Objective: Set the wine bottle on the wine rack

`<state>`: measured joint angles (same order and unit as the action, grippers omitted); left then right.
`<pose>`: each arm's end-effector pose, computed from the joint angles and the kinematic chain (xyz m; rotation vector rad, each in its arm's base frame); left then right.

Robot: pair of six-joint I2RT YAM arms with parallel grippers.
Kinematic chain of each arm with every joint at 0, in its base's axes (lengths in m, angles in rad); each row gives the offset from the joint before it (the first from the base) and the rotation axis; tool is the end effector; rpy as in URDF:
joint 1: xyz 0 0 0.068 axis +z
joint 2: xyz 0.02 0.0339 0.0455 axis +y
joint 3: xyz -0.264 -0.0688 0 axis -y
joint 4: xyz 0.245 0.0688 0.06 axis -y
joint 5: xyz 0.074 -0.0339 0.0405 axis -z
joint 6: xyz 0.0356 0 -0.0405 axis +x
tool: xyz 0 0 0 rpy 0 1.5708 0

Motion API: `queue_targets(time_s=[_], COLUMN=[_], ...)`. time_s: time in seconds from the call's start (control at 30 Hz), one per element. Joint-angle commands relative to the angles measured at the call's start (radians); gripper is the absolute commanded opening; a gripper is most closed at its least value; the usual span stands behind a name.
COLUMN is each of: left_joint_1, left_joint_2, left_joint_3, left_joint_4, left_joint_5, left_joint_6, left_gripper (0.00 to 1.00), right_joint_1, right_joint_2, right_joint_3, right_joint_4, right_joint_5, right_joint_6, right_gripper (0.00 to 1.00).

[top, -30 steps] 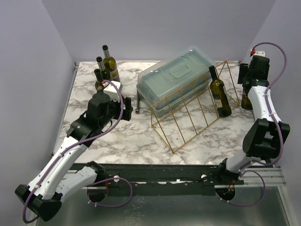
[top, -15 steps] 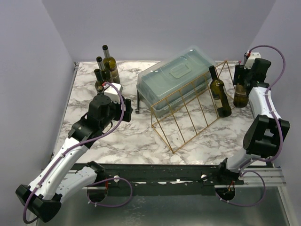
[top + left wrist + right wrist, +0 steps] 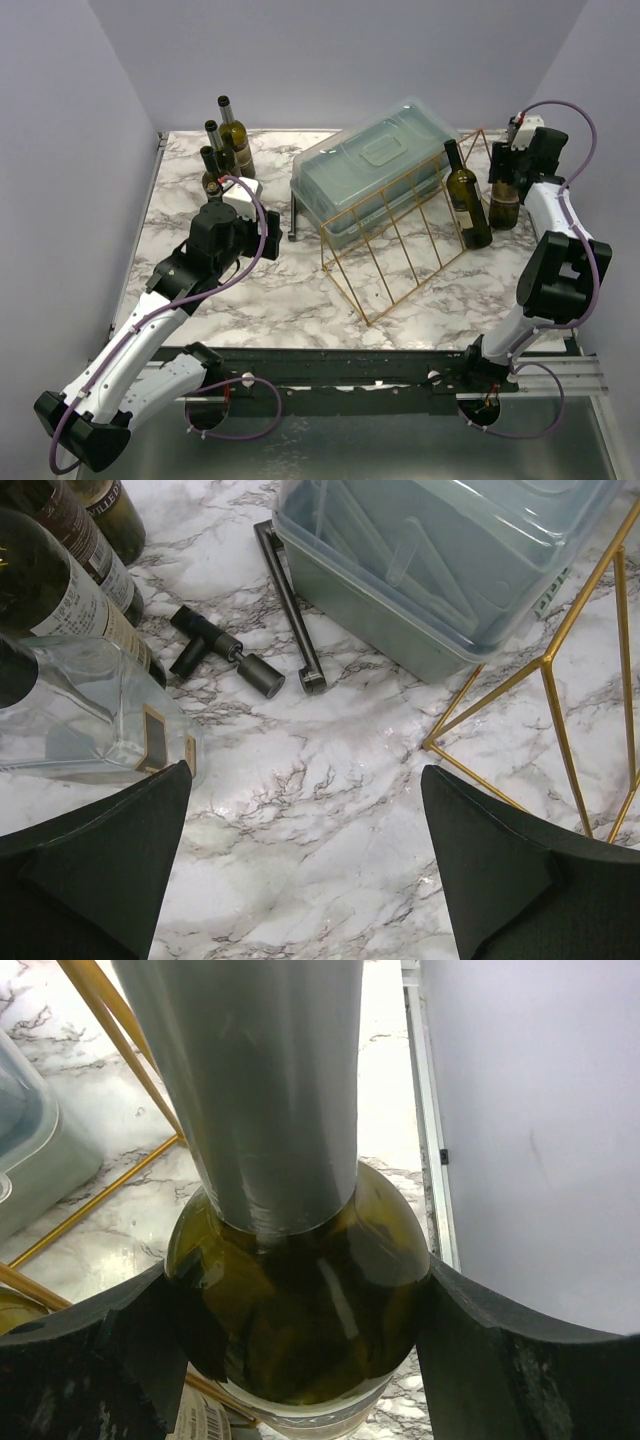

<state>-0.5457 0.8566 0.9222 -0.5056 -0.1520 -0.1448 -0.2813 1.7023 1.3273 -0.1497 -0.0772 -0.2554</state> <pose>0.1621 -0.0921 0.3424 0.3058 1.9938 -0.2883 0.3844 -0.1082 0.2865 -0.0196 2.1030 -0.2432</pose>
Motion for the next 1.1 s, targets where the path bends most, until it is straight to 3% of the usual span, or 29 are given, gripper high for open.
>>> queue_targets(time_s=[0.0,0.3,0.4,0.5,0.73,1.07], left_joint_1=[-0.003,-0.003,-0.003,-0.003,-0.003,-0.003], left_joint_2=[0.001,0.005,0.011,0.011,0.006,-0.004], left_joint_3=[-0.008,-0.012,-0.012,-0.014,-0.014,-0.017], left_joint_4=[0.019,0.020,0.020,0.020,0.020,0.021], left_joint_5=[-0.023,-0.023,-0.020,-0.018,-0.017,-0.007], left_joint_6=[0.012,0.015,0.014,0.014,0.014,0.013], left_gripper=[0.99,0.99,0.99,0.99,0.99,0.99], right_joint_1=[-0.004,-0.003,-0.001,-0.001,0.000,0.010], right_joint_2=[0.009,0.061,0.069,0.072,0.056,0.029], right_joint_3=[0.015,0.031,0.035,0.034,0.013,-0.003], right_joint_4=[0.096,0.078,0.068,0.058,0.058,0.041], right_joint_5=[-0.032,-0.047,-0.062,-0.078,-0.110,-0.110], right_joint_6=[-0.009,-0.016,-0.014,-0.016,0.007,0.018], right_gripper=[0.01,0.01,0.05,0.16,0.50,0.67])
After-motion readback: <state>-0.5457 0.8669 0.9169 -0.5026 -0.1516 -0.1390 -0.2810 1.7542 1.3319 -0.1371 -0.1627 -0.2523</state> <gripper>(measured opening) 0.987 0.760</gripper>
